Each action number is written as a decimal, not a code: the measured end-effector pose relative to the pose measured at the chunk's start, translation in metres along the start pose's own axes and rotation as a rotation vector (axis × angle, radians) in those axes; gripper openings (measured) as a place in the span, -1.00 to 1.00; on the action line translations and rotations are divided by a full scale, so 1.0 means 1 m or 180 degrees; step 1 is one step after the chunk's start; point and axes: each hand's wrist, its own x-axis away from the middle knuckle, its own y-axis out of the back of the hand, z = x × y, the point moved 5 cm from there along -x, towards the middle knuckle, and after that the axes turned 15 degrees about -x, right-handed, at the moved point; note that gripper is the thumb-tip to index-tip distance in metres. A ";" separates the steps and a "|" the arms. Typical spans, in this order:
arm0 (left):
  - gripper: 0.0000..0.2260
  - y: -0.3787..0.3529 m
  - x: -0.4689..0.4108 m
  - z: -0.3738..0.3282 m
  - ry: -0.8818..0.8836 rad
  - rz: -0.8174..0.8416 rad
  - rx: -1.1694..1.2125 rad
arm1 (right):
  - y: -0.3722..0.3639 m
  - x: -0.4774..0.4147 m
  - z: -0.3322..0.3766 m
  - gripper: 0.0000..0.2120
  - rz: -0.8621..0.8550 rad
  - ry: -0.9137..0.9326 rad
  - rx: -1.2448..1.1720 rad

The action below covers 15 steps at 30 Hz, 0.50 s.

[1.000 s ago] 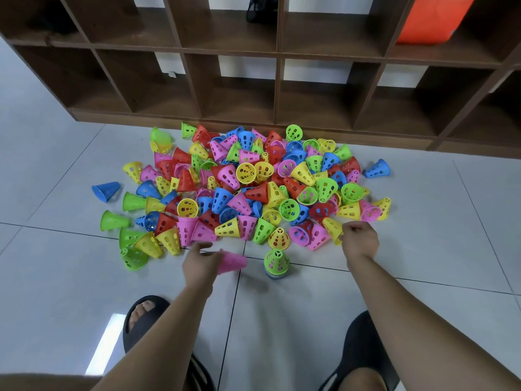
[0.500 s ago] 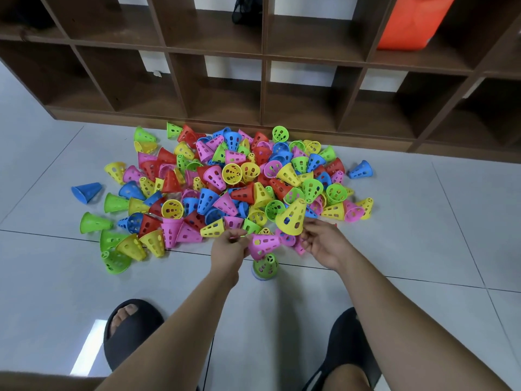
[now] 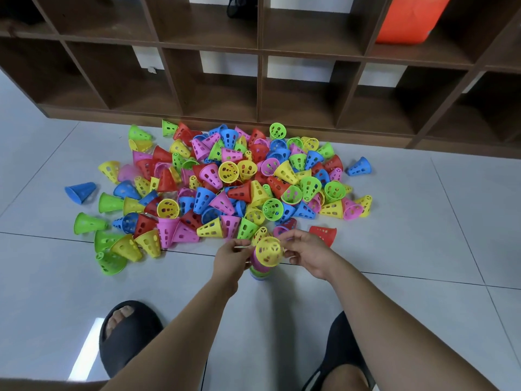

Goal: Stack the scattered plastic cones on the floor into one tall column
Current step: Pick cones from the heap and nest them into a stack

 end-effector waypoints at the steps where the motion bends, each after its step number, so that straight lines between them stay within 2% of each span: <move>1: -0.92 0.000 -0.001 0.006 0.0054 0.0002 -0.0078 | 0.002 0.000 -0.004 -0.89 -0.0043 -0.0006 0.0152; 5: -0.92 0.002 -0.007 0.020 0.0254 -0.0024 -0.0319 | 0.019 -0.005 -0.012 -0.83 -0.0419 -0.0004 0.0349; 12: -0.87 -0.003 -0.019 0.024 0.0343 -0.0028 -0.0482 | 0.076 -0.014 -0.002 -0.82 -0.1706 0.0463 0.0344; 15: -0.86 -0.005 -0.025 0.023 0.0274 -0.0107 -0.0616 | 0.099 -0.011 0.006 -0.85 -0.2363 0.0698 0.1032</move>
